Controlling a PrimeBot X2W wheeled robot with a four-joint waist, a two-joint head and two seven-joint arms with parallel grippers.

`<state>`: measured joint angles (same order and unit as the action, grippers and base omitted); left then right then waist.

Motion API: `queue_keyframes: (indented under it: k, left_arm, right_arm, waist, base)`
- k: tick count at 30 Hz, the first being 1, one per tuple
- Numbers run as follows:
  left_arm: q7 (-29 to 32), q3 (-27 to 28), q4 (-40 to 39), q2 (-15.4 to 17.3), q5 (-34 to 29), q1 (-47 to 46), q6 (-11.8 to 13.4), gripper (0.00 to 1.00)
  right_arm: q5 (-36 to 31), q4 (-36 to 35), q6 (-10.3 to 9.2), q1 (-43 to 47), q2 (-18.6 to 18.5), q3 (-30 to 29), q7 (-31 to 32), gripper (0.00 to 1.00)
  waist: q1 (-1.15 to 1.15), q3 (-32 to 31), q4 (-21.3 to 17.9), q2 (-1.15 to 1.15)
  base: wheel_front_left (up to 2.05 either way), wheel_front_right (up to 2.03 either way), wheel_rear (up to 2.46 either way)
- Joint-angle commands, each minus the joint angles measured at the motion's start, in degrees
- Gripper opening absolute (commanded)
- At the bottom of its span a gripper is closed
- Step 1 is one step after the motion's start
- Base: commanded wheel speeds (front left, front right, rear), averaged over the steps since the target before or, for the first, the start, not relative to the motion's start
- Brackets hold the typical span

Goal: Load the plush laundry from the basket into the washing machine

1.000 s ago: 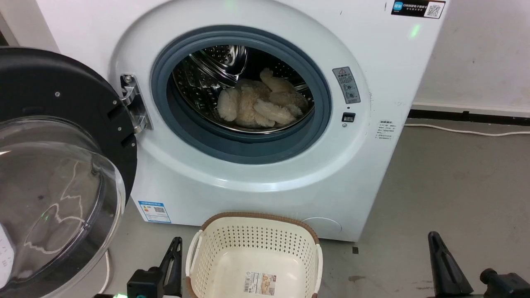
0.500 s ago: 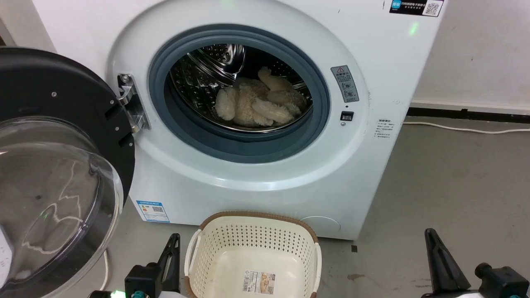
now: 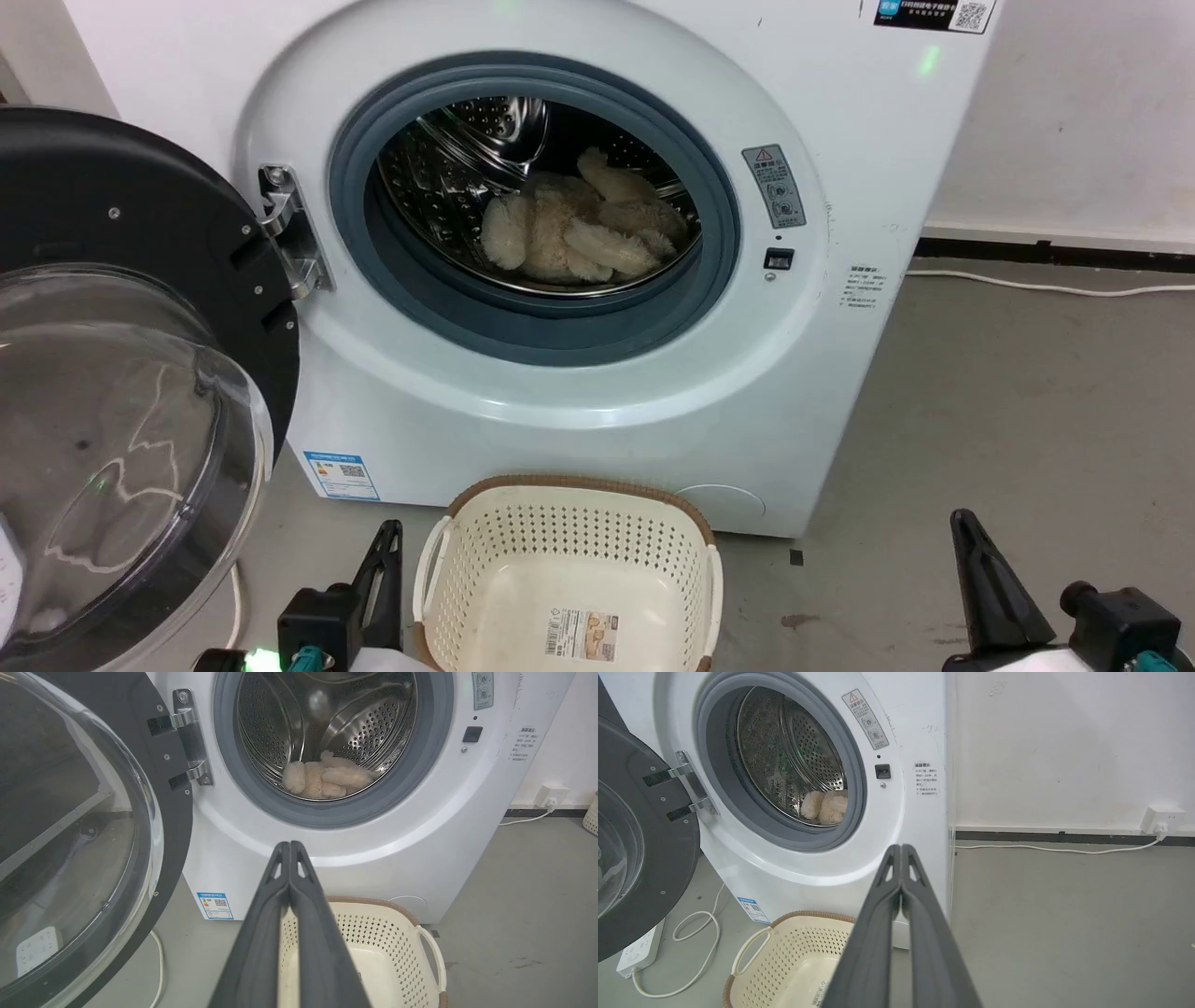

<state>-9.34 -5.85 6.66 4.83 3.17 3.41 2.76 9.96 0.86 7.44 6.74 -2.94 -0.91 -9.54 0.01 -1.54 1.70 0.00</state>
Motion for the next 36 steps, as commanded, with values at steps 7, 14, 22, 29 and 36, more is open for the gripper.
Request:
queue_keyframes:
  k: [7, 14, 22, 29, 36]
  left_arm:
    - [0.93, 0.82, -0.89, -0.26, -0.44, -1.15, -0.53, 0.00]
    - [1.75, 1.31, -1.45, -0.43, -0.71, -1.37, -0.75, 0.00]
    - [2.68, 1.87, -2.09, -0.61, -1.01, -1.62, -1.00, 0.00]
    - [3.50, 2.35, -2.65, -0.78, -1.28, -1.84, -1.21, 0.00]
    - [4.32, 2.84, -3.21, -0.94, -1.54, -2.06, -1.43, 0.00]
  right_arm:
    - [-1.30, -0.29, 0.02, -1.60, 0.03, 0.16, 1.06, 0.00]
    - [-2.14, -0.35, 0.02, -2.10, 0.03, 0.23, 1.88, 0.00]
    - [-3.10, -0.41, 0.02, -2.67, 0.03, 0.32, 2.82, 0.00]
    - [-3.94, -0.46, 0.03, -3.17, 0.04, 0.39, 3.64, 0.00]
    - [-4.78, -0.52, 0.03, -3.67, 0.04, 0.46, 4.47, 0.00]
  waist:
    - [-0.01, 0.13, -0.15, 0.00]
    - [-0.01, 0.27, -0.30, 0.00]
    - [-0.01, 0.43, -0.47, 0.00]
    - [-0.01, 0.56, -0.62, 0.00]
    - [-0.01, 0.70, -0.77, 0.00]
  base:
    - [0.00, 0.00, 0.00]
    - [0.00, 0.00, 0.00]
    - [0.00, 0.00, 0.00]
    - [0.00, 0.00, 0.00]
    - [0.00, 0.00, 0.00]
